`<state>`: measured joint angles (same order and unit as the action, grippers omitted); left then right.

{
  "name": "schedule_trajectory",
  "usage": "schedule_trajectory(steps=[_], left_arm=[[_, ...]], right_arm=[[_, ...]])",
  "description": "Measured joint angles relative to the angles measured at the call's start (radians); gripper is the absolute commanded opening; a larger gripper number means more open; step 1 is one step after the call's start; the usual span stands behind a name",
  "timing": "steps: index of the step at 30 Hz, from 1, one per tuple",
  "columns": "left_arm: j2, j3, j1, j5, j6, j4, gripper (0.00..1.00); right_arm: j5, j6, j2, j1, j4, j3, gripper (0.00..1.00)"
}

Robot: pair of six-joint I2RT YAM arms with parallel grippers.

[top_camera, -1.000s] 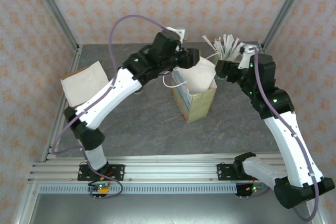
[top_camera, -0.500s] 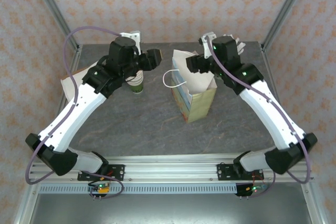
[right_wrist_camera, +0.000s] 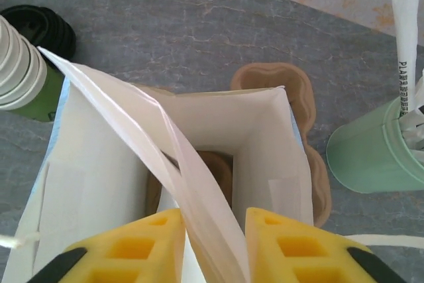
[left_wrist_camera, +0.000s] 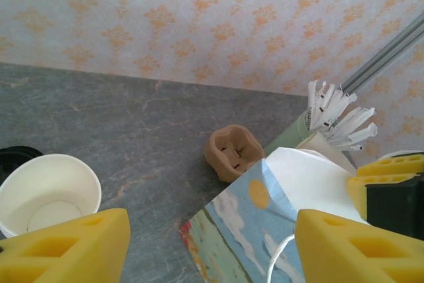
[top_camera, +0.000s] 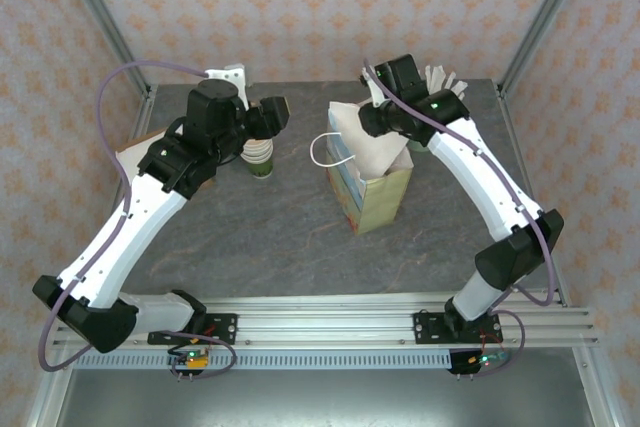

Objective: Pack the takeout coffee

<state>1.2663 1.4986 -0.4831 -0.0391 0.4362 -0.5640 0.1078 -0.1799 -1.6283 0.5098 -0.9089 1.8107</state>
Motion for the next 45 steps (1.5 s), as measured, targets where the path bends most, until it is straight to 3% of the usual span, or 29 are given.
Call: schedule_trajectory(steps=[5,9,16,22,29,32,38,45], left_arm=[[-0.006,-0.033,0.000,0.000,0.000,0.005,0.67],[-0.007,-0.055,0.002,0.000,0.003,0.005,0.67],[-0.017,-0.092,0.010,0.002,0.003,0.007,0.68],[-0.082,-0.214,0.063,0.050,0.006,0.027,0.77],[-0.261,-0.505,0.188,0.240,-0.013,0.133,1.00],[-0.317,-0.618,0.231,0.365,-0.039,0.209,1.00],[-0.261,-0.794,0.348,0.547,-0.115,0.415,1.00],[-0.121,-0.975,0.418,0.516,-0.265,0.732,1.00]], right_arm=[[0.020,0.038,0.006,0.000,0.000,-0.074,0.15],[0.026,0.059,0.006,0.000,-0.008,-0.137,0.19],[0.032,0.085,0.023,0.003,-0.018,-0.129,0.48],[0.000,0.119,0.232,0.005,0.070,-0.181,0.66],[-0.209,0.184,0.594,-0.084,0.266,-0.448,0.93],[-0.341,0.212,0.661,-0.167,0.338,-0.575,1.00],[-0.534,0.266,0.637,-0.311,0.519,-0.855,0.99],[-0.569,0.201,0.545,-0.344,0.914,-1.227,0.99]])
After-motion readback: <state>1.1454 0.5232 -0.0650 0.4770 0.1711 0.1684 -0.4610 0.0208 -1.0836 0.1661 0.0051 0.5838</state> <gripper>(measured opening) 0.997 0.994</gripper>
